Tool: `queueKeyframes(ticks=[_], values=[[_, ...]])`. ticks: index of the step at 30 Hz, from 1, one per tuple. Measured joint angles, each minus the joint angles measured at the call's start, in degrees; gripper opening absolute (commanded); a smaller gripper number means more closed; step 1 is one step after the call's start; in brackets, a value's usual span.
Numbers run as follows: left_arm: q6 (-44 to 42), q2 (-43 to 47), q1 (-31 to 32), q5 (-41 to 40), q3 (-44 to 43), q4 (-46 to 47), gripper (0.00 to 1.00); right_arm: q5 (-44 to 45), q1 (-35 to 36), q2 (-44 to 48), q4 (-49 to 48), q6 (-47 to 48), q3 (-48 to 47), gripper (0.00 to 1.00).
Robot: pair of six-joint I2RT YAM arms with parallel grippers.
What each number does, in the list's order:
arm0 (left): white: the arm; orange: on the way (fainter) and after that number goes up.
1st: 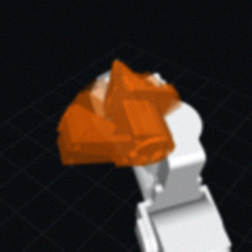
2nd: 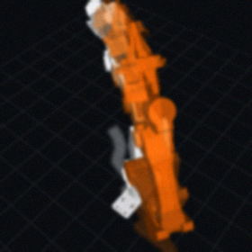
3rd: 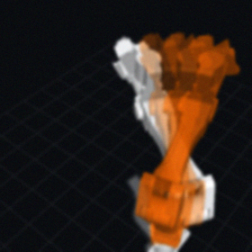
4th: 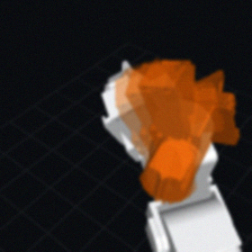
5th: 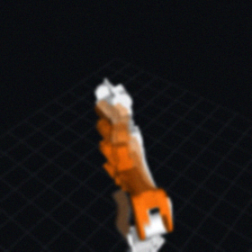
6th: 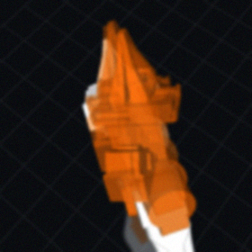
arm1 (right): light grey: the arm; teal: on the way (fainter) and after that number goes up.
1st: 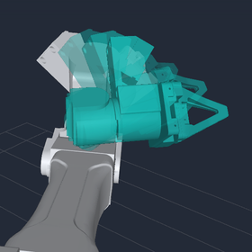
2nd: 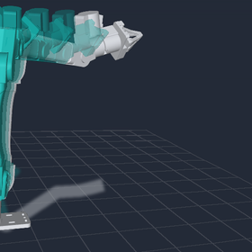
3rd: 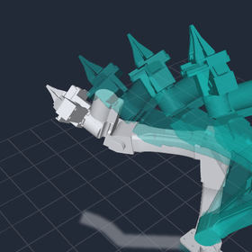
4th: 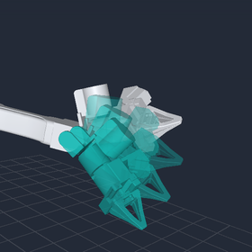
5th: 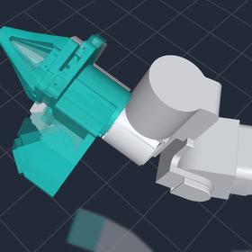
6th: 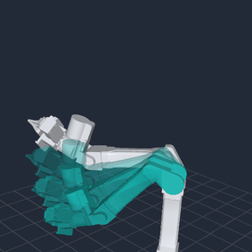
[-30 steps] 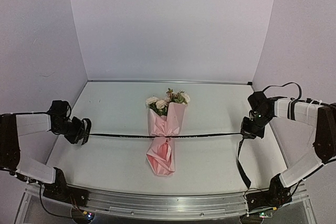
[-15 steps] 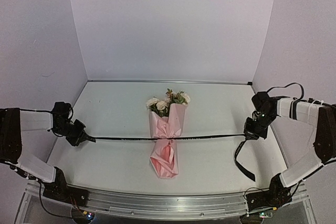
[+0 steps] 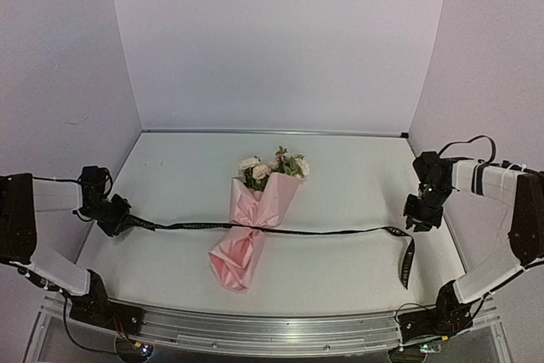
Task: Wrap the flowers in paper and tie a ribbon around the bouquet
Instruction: Place the half-tied ribbon at the center of the board, then adjust the folded bouquet at the center of the board.
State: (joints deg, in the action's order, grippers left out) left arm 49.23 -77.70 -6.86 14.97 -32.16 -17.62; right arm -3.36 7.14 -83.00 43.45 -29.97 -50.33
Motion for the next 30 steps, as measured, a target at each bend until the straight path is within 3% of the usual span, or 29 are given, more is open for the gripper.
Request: queueKeyframes(ticks=[2,4,7,15,24,30], values=[[-1.0,0.5,-1.2,-3.8,-1.2,-0.1,0.5,3.7,0.0,0.5,1.1,0.2,0.0,0.48],[-2.2,1.5,-1.1,-5.8,-2.7,-0.5,0.61,6.0,1.2,1.1,2.0,0.1,-0.1,0.54],[-4.7,4.5,0.7,-7.8,-5.2,-1.7,0.67,8.0,4.3,2.1,3.6,0.4,-1.2,0.59],[-8.8,6.0,15.7,-7.4,-12.1,-0.7,0.59,9.9,13.7,1.7,4.8,1.0,-10.8,0.6],[-9.1,-7.1,38.1,-0.7,-14.8,8.0,0.39,9.9,19.7,-4.8,4.7,0.7,-15.7,0.6],[-7.6,-12.1,49.0,0.1,-16.8,10.1,0.34,9.8,21.9,-5.8,4.7,0.3,-15.9,0.6]])
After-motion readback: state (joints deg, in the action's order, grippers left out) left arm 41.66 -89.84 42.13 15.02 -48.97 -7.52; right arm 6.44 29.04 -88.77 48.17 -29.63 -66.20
